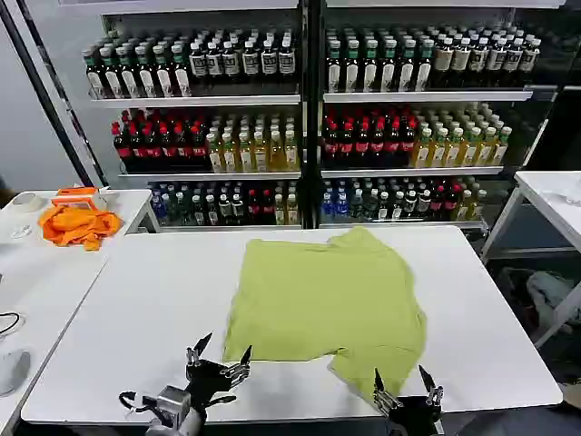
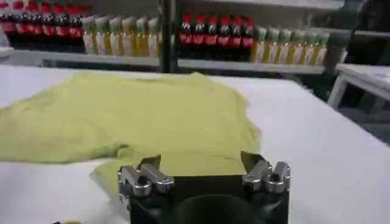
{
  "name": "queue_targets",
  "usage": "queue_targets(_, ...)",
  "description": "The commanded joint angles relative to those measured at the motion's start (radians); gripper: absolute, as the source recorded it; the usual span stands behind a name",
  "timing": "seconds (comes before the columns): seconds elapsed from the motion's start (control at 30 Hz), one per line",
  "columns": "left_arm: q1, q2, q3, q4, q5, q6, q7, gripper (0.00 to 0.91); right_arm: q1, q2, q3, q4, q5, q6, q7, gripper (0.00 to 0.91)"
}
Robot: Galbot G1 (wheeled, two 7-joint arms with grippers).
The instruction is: Fold and organize the clothes.
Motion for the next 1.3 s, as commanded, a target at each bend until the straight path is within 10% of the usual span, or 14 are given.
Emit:
queue_targets(0.03, -0.100, 0.027, 0.017, 0.118, -0.058, 0.071, -0.022, 0.907, -0.005, -0.028, -0.008, -0.006, 0.029, -0.031, 0.001, 0.907)
queue_targets(0.2, -0.114, 0.033, 0.026, 0.151, -0.069, 0.071, -0.021, 0.907, 0.010, -0.037, -0.027, -0.027, 0.035, -0.042, 0.008, 0.907)
queue_targets(0.33, -0.124, 0.034, 0.033, 0.164, -0.105, 0.072, -0.019, 0.413, 0.020, -0.034, -0.034, -0.037, 0.044, -0.047, 0.015, 0.000)
queue_targets(0.57, -0.136, 0.046, 0.047, 0.185, -0.125, 0.071, 0.004, 0.040, 0.023, -0.040, -0.032, -0.042, 0.078, -0.049, 0.014, 0.000)
queue_targets(1.3, -0.036, 0.073, 0.005, 0.077, -0.119, 0.070, 0.104, 0.010, 0.007, -0.070, 0.032, 0.041, 0.141, -0.021, 0.008, 0.000)
